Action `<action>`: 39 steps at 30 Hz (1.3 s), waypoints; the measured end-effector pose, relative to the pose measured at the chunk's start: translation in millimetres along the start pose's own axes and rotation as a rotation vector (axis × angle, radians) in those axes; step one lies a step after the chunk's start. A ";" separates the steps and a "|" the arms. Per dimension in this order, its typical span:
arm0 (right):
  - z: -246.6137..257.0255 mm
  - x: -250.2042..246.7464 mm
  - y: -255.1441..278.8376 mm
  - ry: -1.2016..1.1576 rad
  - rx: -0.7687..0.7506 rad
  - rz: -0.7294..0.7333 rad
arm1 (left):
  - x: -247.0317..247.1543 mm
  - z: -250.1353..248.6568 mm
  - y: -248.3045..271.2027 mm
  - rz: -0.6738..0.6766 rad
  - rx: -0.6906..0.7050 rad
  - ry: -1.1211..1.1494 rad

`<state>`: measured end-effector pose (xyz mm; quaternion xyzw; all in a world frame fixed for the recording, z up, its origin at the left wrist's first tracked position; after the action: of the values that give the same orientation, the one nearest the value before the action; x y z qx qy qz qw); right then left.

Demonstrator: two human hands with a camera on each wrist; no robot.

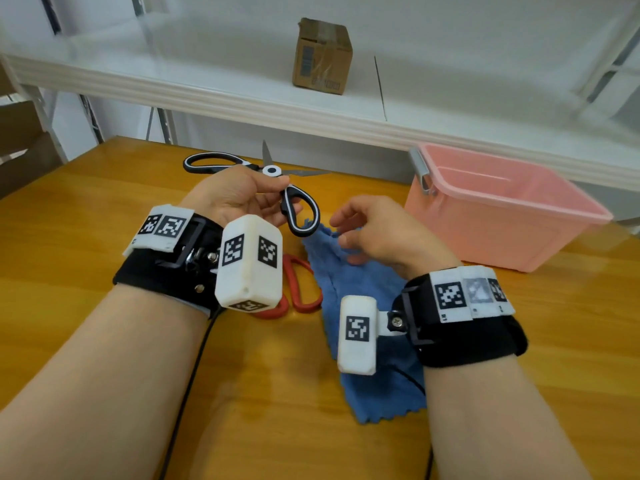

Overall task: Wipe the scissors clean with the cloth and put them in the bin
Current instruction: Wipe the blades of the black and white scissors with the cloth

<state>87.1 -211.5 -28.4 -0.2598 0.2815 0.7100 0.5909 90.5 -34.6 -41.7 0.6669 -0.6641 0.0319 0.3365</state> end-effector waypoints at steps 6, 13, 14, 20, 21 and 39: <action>-24.0 -8.1 -1.3 0.154 0.088 0.023 | 0.5 0.6 1.0 0.003 -0.007 0.008; -35.0 2.1 4.2 0.424 0.184 0.122 | 2.4 -0.7 2.6 0.005 -0.008 0.001; -36.2 0.0 5.4 0.451 0.195 0.123 | 2.7 -0.5 2.8 0.005 -0.010 0.000; -26.0 -24.3 0.4 0.349 0.150 -0.064 | 6.7 4.8 2.4 0.021 -0.030 -0.049; -20.9 -32.3 -0.9 0.235 0.111 -0.144 | 8.4 5.8 2.6 0.029 -0.033 -0.049; -11.1 -74.3 8.3 -0.449 -0.130 -0.428 | 30.2 8.2 10.7 0.189 0.017 -0.214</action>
<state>91.6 -272.0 16.6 -0.1872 0.0372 0.6256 0.7564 81.0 -63.6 -28.9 0.6039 -0.7556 -0.0022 0.2538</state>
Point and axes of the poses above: each hand's wrist, its own y-axis away from the middle knuckle, its own x-axis out of the palm, z = x × y, the point moved 10 cm from there along -y, towards the middle knuckle, and after that the axes turned 5 degrees about y, right-handed, at the moved point
